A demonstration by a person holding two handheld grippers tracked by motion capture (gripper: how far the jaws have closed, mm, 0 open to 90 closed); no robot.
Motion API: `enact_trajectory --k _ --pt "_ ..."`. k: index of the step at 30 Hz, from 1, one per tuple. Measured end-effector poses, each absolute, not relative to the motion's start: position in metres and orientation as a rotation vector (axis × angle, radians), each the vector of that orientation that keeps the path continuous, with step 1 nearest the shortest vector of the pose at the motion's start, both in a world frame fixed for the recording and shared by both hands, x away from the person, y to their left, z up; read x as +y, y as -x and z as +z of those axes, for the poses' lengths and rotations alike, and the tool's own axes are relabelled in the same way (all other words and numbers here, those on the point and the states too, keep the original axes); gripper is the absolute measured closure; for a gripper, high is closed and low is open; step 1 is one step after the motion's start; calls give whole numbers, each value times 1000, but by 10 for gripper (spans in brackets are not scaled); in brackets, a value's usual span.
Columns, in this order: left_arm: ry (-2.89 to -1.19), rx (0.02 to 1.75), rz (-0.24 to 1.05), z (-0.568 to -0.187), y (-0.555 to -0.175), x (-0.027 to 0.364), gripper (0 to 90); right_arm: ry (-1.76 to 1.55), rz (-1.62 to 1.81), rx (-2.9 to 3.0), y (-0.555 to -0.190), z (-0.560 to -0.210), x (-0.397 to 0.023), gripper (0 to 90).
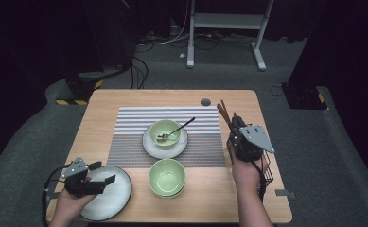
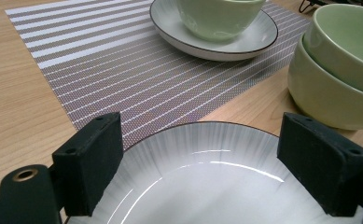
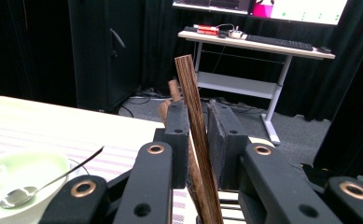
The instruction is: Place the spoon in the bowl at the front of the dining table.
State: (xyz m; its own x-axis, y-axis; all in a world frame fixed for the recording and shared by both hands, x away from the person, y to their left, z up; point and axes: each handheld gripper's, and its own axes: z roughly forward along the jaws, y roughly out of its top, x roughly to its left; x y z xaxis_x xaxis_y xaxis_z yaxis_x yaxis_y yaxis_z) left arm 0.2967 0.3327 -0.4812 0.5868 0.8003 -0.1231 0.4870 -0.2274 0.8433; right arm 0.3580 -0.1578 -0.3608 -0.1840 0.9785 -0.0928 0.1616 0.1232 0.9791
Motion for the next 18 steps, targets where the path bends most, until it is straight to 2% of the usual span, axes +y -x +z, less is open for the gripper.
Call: enact_trajectory --k 18 --pt "-1879 1039 424 -481 -297 333 148 -1147 1161 1482 -355 -351 -164 831"
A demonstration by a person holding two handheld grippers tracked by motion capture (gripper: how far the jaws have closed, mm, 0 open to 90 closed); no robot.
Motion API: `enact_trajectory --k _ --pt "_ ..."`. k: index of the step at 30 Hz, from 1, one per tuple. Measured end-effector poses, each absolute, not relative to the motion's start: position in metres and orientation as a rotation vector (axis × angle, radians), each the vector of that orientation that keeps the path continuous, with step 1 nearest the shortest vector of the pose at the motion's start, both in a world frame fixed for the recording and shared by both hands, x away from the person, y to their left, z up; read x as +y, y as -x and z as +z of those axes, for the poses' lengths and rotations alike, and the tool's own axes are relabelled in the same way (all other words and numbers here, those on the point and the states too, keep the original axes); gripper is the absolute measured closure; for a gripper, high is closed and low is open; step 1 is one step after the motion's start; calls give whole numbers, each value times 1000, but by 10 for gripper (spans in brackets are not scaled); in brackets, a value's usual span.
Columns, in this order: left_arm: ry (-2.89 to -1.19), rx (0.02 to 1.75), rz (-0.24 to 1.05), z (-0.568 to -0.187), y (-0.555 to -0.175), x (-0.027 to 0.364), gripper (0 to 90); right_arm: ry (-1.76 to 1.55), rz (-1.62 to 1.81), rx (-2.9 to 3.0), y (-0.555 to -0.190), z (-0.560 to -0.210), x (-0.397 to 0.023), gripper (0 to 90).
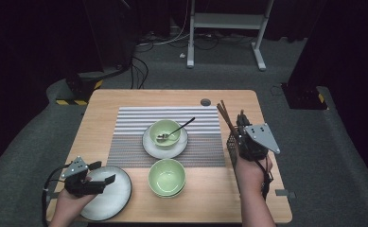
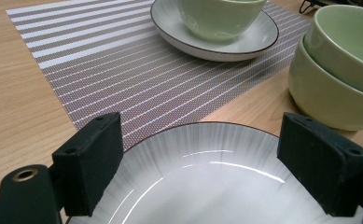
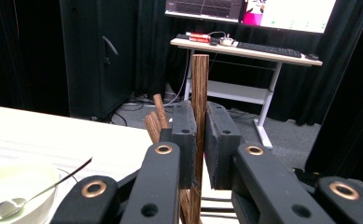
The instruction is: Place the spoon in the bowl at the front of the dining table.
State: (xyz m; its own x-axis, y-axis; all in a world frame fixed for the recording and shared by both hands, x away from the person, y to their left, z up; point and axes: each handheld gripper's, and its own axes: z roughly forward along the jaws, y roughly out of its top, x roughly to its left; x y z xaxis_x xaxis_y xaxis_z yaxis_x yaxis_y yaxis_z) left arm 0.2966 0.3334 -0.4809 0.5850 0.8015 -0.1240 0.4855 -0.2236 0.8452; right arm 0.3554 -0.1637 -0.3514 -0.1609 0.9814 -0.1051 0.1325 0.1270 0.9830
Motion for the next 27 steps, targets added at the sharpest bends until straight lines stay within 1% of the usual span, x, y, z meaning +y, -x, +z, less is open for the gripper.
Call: enact_trajectory --k 27 --pt "-1878 1035 434 -480 -296 333 148 -1146 1199 1441 -351 -351 -167 831"
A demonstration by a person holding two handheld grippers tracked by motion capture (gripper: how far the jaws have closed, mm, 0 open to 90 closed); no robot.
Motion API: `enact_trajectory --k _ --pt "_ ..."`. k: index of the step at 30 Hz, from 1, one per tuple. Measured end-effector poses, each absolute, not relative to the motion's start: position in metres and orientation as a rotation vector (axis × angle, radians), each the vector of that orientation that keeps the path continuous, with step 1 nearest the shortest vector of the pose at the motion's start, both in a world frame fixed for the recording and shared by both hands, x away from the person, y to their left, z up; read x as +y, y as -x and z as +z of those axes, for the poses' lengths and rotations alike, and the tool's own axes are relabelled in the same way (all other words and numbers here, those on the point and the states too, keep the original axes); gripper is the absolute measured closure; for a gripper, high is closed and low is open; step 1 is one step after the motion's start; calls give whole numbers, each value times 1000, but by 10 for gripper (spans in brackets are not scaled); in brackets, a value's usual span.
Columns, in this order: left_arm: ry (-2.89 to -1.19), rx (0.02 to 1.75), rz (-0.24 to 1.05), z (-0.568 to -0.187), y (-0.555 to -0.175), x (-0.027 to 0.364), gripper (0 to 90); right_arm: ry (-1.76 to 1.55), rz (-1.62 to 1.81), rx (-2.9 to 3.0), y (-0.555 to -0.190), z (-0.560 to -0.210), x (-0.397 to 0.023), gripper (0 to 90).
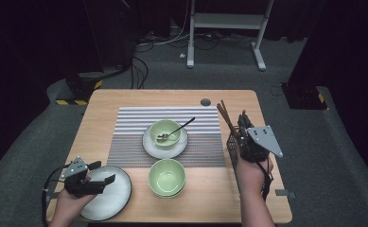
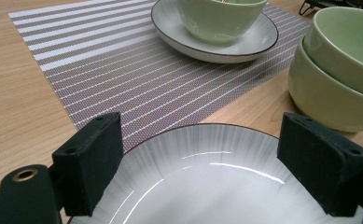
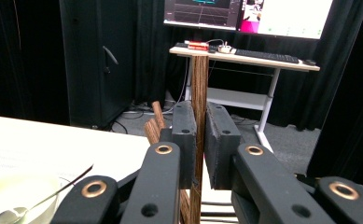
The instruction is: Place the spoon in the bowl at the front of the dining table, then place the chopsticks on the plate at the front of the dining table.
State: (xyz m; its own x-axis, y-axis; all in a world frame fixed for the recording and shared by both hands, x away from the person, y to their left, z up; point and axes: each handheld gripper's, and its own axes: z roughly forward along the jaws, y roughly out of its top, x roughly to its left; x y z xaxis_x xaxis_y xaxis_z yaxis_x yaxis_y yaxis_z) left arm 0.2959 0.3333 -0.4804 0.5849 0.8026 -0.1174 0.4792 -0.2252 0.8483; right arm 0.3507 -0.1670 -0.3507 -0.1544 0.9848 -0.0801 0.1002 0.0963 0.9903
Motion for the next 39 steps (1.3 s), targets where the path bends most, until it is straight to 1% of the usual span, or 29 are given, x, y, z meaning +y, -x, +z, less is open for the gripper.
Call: enact_trajectory --k 31,39 --pt "-1873 1025 435 -480 -295 333 148 -1103 1236 1380 -343 -337 -166 833" --pt "-1873 1022 434 -480 -295 333 148 -1071 1251 1343 -338 -329 -166 833"
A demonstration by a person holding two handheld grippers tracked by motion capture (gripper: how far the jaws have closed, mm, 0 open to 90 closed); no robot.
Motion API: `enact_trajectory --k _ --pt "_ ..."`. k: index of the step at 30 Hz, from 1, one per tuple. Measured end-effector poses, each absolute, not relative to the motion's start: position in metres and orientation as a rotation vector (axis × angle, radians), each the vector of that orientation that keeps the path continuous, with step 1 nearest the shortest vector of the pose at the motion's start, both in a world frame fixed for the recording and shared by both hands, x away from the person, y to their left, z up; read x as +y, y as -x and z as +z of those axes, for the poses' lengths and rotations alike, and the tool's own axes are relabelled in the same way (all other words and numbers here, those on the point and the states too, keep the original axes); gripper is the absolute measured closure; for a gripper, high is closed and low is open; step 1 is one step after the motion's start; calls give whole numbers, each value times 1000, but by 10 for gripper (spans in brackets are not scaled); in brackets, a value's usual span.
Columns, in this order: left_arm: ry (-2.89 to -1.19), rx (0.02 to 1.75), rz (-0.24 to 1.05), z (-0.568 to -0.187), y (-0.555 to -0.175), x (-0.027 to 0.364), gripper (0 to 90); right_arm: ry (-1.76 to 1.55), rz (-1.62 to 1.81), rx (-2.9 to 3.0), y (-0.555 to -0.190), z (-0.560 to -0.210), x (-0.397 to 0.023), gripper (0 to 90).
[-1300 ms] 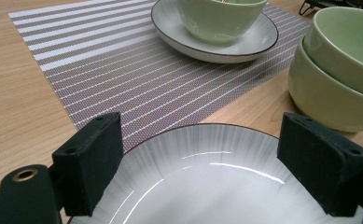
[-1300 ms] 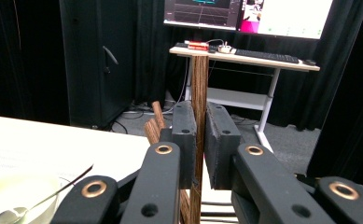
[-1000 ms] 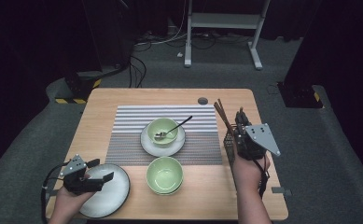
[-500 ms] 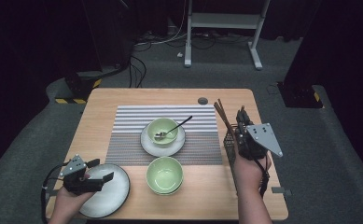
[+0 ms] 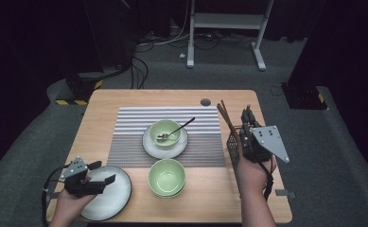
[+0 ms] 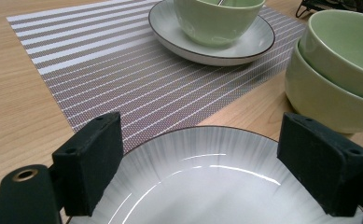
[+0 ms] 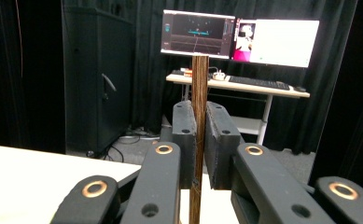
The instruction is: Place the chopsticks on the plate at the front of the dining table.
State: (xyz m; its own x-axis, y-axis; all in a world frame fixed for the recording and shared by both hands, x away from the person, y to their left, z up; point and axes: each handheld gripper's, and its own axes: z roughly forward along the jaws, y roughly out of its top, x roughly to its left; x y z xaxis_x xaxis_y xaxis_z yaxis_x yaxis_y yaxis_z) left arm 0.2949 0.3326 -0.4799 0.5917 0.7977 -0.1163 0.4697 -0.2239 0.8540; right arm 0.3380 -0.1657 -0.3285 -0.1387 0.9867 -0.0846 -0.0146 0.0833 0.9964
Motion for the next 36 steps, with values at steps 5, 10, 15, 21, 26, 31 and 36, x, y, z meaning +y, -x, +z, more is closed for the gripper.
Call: enact_trajectory --k 5,10,15,21,26,31,36 --pt "-1870 1021 435 -479 -295 332 148 -1051 1268 1319 -334 -322 -165 833" --pt "-1873 1020 433 -480 -295 332 148 -1027 1272 1295 -331 -317 -162 833" --pt "-1871 1019 435 -480 -295 332 148 -1004 1277 1274 -328 -313 -159 833" --pt "-1868 1011 438 -480 -294 332 148 -978 1283 1255 -324 -308 -155 834" --pt "-1870 1006 443 -480 -294 331 148 -949 1283 1231 -319 -303 -153 834" --pt "-1868 1004 445 -479 -294 331 148 -926 1291 1206 -315 -299 -151 834" --pt "-1864 1003 452 -479 -294 332 148 -901 1300 1194 -311 -298 -147 833"
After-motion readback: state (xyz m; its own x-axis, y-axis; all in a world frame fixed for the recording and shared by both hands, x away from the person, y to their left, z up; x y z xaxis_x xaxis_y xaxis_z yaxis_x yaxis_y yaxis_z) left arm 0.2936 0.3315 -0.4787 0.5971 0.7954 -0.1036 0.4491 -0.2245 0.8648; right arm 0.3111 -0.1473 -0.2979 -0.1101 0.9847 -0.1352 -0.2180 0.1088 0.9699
